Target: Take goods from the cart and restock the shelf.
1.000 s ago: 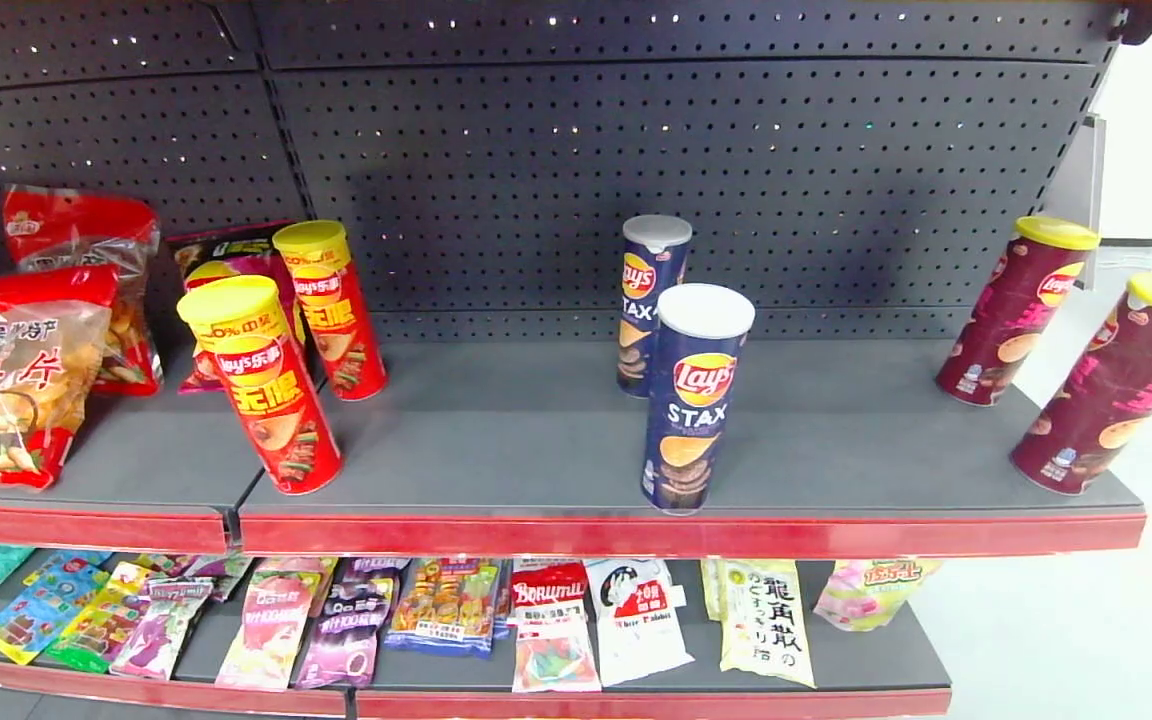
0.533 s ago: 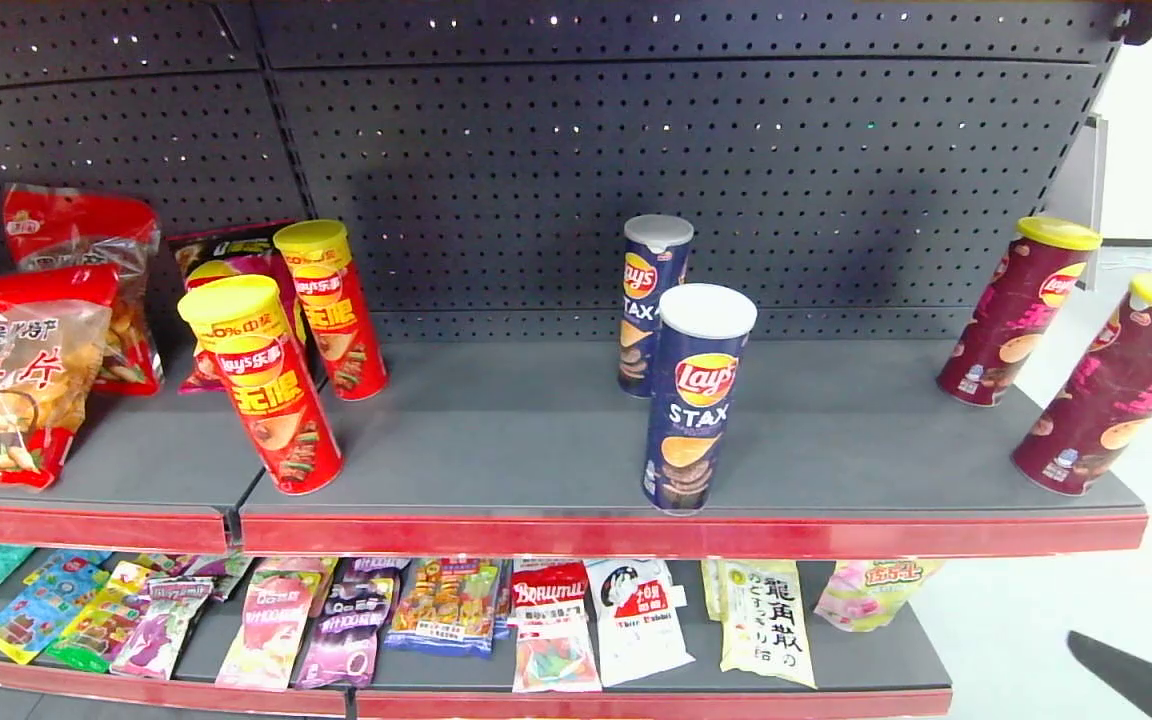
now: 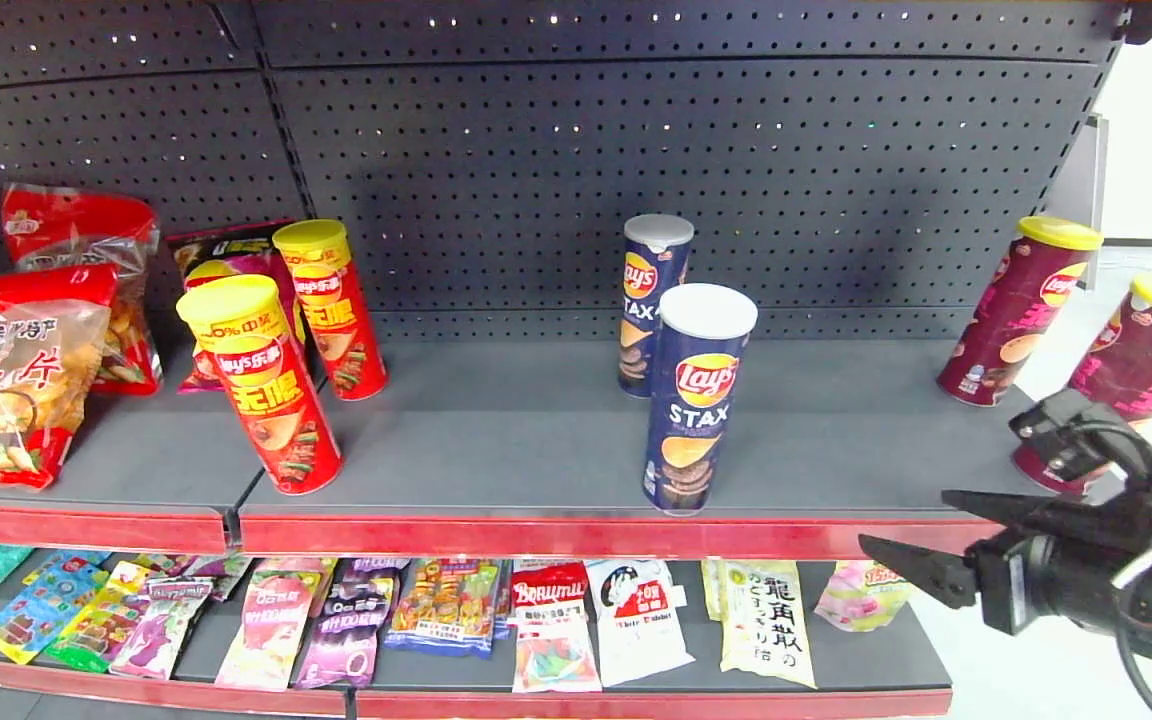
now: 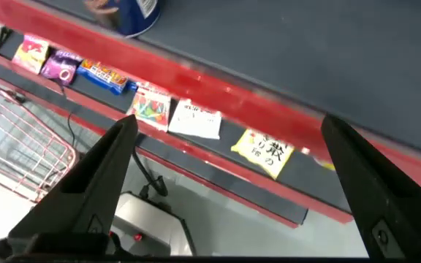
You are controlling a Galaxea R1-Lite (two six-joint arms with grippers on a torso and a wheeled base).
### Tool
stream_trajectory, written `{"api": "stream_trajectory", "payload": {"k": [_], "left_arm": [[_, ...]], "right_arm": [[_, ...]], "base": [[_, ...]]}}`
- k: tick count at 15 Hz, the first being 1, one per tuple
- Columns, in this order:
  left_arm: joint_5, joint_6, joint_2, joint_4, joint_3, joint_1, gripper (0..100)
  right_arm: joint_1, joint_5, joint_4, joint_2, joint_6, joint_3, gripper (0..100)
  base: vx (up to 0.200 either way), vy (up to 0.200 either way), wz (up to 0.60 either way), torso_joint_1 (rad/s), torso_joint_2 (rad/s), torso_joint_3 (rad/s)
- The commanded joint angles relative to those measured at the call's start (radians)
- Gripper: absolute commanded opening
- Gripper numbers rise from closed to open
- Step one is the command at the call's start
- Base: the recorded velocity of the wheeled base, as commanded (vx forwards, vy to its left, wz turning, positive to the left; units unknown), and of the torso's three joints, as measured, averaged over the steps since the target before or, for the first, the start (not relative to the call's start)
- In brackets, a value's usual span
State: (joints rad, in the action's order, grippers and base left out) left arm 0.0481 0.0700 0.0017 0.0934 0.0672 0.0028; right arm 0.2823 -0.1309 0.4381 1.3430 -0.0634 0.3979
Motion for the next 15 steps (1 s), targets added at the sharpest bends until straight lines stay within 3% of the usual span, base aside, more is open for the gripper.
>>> {"api": "stream_trajectory", "payload": {"k": [1,15], "left_arm": [[-0.001,0.001,0.001,0.0,0.0,0.0,100],[-0.014,0.021,0.001,0.0,0.0,0.0,100]], "right_arm": [[0.012,0.007,0.105,0.212,0.001,0.039,100],[0.107,0.046,0.14,0.416,0.019,0.245,100]], "base": [[0.0,0.0,0.0,0.0,0.0,0.0],[0.0,0.0,0.0,0.0,0.0,0.0]]}}
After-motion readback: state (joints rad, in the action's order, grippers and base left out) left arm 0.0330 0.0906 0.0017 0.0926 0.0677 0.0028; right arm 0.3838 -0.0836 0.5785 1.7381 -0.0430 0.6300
